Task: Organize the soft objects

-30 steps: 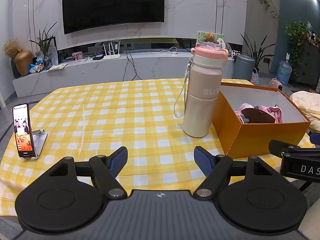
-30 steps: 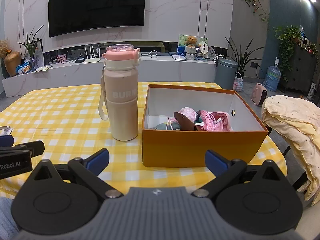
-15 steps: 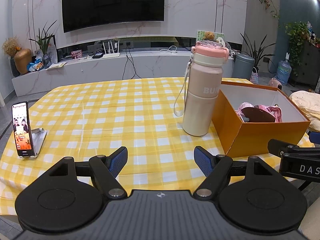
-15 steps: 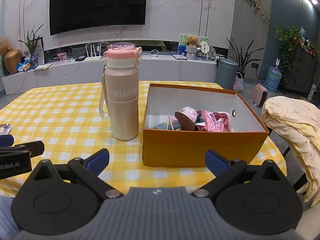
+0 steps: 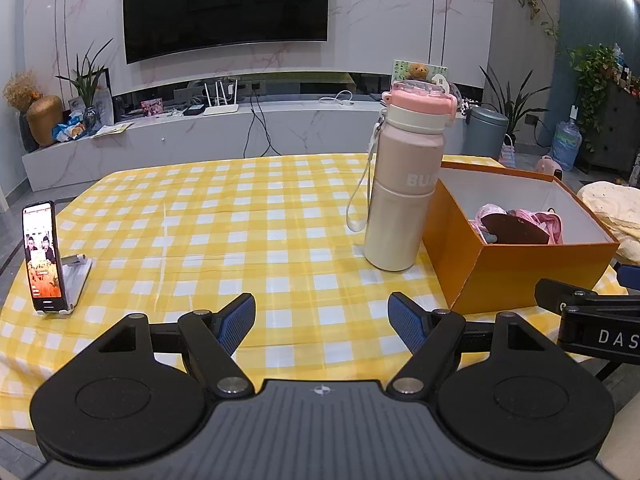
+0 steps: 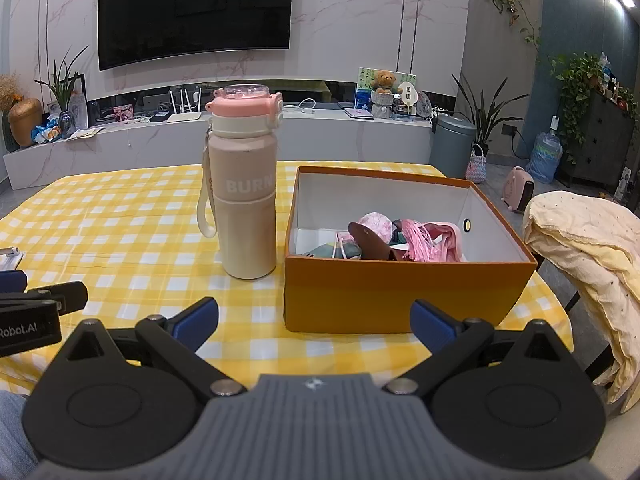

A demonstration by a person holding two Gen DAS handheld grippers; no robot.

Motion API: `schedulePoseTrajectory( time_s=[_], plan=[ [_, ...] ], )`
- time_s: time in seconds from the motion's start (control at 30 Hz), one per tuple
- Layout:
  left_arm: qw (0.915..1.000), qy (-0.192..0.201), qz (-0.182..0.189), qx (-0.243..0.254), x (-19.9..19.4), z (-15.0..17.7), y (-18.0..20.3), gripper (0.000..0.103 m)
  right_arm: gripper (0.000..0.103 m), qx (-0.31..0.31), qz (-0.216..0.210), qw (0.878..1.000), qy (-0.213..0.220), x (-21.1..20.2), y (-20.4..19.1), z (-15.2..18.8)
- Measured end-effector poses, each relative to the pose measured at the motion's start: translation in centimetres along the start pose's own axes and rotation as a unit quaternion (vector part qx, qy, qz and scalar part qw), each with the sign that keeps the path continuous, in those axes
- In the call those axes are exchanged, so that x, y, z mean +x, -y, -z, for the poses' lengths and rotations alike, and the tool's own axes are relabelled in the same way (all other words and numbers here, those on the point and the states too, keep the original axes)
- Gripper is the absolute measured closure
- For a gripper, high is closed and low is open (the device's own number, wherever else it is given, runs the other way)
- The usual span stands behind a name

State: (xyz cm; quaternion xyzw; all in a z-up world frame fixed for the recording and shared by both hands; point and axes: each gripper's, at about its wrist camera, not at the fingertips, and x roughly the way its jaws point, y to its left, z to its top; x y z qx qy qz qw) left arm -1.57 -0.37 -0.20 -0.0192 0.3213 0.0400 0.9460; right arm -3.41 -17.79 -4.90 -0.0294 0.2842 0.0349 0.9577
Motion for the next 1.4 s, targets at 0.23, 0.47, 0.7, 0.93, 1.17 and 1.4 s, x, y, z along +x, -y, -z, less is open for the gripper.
schedulePoseTrajectory(
  time_s=[0.23, 0.47, 0.7, 0.93, 1.17, 1.4],
  plan=[
    [1.0, -0.003, 0.002, -0.001, 0.12, 0.02, 0.16, 0.014, 0.003, 0.002, 0.0, 1.0, -0.001, 0.13, 0.1, 0.14],
    [1.0, -0.003, 0.003, -0.002, 0.09, 0.06, 0.14, 0.014, 0.003, 0.002, 0.0, 1.0, -0.002, 0.14, 0.09, 0.19],
    [1.0, -0.005, 0.004, -0.001, 0.16, 0.08, 0.18, 0.014, 0.003, 0.002, 0.001, 1.0, -0.002, 0.15, 0.1, 0.2],
    [1.0, -0.006, 0.005, -0.003, 0.19, 0.12, 0.13, 0.014, 0.003, 0.002, 0.0, 1.0, -0.003, 0.13, 0.11, 0.2],
    [0.9999, -0.006, 0.008, -0.004, 0.21, 0.14, 0.1, 0.014, 0.003, 0.002, 0.0, 1.0, -0.003, 0.09, 0.11, 0.19],
    [0.9999, -0.005, 0.012, -0.006, 0.16, 0.36, 0.06, 0.014, 0.003, 0.002, 0.0, 1.0, -0.005, 0.08, 0.03, 0.26]
  ],
)
